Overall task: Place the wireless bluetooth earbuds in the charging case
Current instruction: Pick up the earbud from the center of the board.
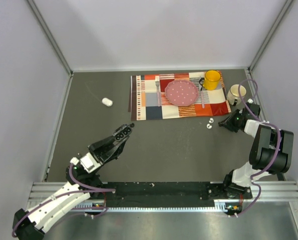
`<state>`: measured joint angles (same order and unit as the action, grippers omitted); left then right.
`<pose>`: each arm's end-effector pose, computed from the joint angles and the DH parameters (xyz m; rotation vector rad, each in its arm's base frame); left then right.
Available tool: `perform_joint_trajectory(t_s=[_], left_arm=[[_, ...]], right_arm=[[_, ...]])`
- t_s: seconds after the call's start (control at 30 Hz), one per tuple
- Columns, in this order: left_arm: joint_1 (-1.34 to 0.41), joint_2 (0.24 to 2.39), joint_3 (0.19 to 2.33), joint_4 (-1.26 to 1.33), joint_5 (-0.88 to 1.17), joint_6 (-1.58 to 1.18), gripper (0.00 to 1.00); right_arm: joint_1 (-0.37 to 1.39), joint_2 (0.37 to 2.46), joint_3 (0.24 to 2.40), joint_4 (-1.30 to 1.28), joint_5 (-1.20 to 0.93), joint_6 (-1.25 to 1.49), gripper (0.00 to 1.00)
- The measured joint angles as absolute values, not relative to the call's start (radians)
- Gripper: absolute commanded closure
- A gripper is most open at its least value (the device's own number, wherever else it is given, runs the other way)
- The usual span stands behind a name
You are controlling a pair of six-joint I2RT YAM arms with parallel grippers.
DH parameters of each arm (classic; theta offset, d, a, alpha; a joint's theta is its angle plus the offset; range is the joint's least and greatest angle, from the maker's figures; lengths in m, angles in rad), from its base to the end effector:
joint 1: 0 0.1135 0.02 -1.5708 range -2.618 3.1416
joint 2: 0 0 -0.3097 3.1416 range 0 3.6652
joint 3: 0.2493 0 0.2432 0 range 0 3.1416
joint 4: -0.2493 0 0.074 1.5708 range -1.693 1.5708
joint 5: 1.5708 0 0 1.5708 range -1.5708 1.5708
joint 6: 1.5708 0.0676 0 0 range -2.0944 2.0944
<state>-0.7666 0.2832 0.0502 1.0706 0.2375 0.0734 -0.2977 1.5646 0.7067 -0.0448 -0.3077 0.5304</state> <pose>0.0317 -0.0526 0.3078 0.5171 0.5880 -0.7454 0.2960 -0.0694 0.1755 0.8727 2.3166 0.4803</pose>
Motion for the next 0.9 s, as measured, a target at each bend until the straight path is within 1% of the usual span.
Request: perform_joint_trajectory(t_s=[0.1, 0.37, 0.53, 0.7, 0.9], left_arm=[[-0.767, 0.283, 0.05, 1.07, 0.237, 0.073, 1.0], [-0.767, 0.286, 0.05, 1.071, 0.236, 0.073, 1.0], [-0.767, 0.3, 0.05, 1.071, 0.237, 0.073, 1.0], [-0.767, 0.302, 0.05, 1.071, 0.236, 0.073, 1.0], [-0.767, 0.301, 0.05, 1.071, 0.234, 0.073, 1.0]], right_arm=[[-0.298, 1.565, 0.707, -0.042, -0.309, 0.524, 0.84], [-0.298, 1.576, 0.707, -0.023, -0.326, 0.514, 0.86], [-0.292, 1.576, 0.706, -0.023, -0.335, 0.5, 0.9], [-0.284, 1.576, 0.707, -0.022, -0.334, 0.49, 1.0], [-0.283, 1.575, 0.705, -0.028, -0.334, 0.495, 1.0]])
